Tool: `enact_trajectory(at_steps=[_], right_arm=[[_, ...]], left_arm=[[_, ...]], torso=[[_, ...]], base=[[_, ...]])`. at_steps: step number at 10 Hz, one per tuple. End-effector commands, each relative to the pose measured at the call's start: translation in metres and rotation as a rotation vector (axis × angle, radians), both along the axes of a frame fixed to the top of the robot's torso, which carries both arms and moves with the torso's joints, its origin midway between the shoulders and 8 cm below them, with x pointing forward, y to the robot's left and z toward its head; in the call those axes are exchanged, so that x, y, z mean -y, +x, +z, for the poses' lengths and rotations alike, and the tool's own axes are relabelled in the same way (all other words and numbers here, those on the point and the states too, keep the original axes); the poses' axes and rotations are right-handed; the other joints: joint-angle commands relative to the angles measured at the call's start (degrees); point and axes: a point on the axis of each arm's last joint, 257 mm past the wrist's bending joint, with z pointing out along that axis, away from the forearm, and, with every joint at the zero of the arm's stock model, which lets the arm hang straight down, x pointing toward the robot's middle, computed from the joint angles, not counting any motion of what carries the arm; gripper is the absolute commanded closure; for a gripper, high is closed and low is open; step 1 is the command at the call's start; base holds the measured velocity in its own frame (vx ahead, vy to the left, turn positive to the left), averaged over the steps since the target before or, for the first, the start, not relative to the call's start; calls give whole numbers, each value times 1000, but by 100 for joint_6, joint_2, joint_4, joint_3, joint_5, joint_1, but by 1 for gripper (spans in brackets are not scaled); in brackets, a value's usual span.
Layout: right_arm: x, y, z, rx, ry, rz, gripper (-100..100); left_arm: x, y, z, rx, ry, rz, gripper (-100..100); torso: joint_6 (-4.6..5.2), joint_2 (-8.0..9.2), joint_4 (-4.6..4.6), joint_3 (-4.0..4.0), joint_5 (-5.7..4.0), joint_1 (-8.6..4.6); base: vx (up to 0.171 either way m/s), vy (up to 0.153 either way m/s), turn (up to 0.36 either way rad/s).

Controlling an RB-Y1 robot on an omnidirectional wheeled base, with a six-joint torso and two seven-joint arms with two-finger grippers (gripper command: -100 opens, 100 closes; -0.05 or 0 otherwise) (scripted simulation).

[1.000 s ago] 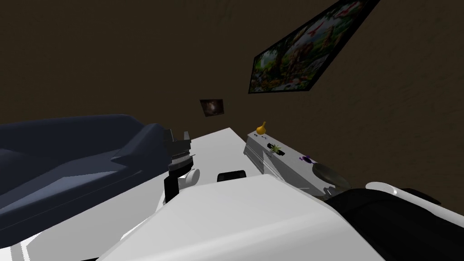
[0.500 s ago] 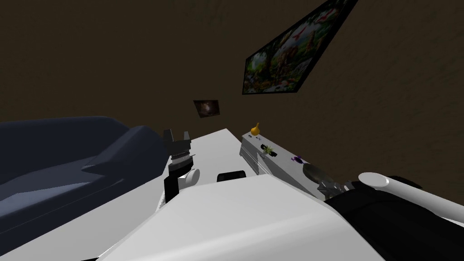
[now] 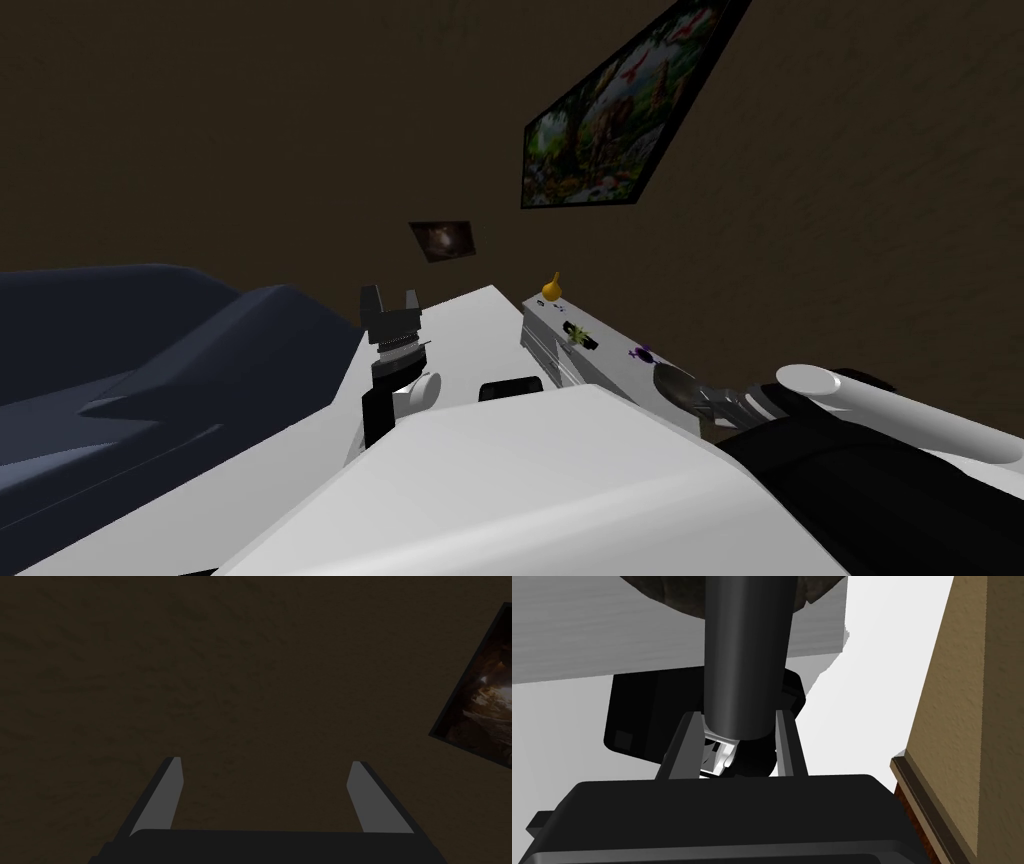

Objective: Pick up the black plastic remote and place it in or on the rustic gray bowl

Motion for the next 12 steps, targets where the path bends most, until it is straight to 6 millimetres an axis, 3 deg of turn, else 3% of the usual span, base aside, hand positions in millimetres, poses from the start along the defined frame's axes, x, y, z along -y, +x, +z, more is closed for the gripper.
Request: enact_trajectory(at_steps=[1,3,4,5,9,10,11,12], right_arm=[[-2,9,6,5,1,28,100],[-6,22,13,12,4,71,100],[-5,18,12,11,3,58,100],[-5,19,13,11,1,62,-100],[-4,19,13,12,1,62,-100],[-4,19,13,12,1,62,0],[-3,26,33,13,-3,58,-100],[-3,29,39,13,-5,57,-100]], left_arm=[[0,0,0,0,0,0,0],[0,0,0,0,0,0,0],[0,0,0,0,0,0,0],[0,0,0,0,0,0,0],[0,0,0,0,0,0,0],[0,0,0,0,0,0,0],[0,0,0,0,0,0,0],[0,0,0,0,0,0,0]], torso=[[0,0,0,0,0,0],[0,-3,-1,-2,2,-6],[-1,0,0,0,0,-8],[0,16,2,8,0,32],[2,37,8,21,14,81],[2,38,8,21,14,82],[2,38,8,22,14,83],[1,45,9,25,17,87]], base=[[81,-188,-65],[89,-225,-104],[34,-97,4],[8,-20,9],[1,-2,0],[0,0,0],[-26,10,12],[-46,8,11]])
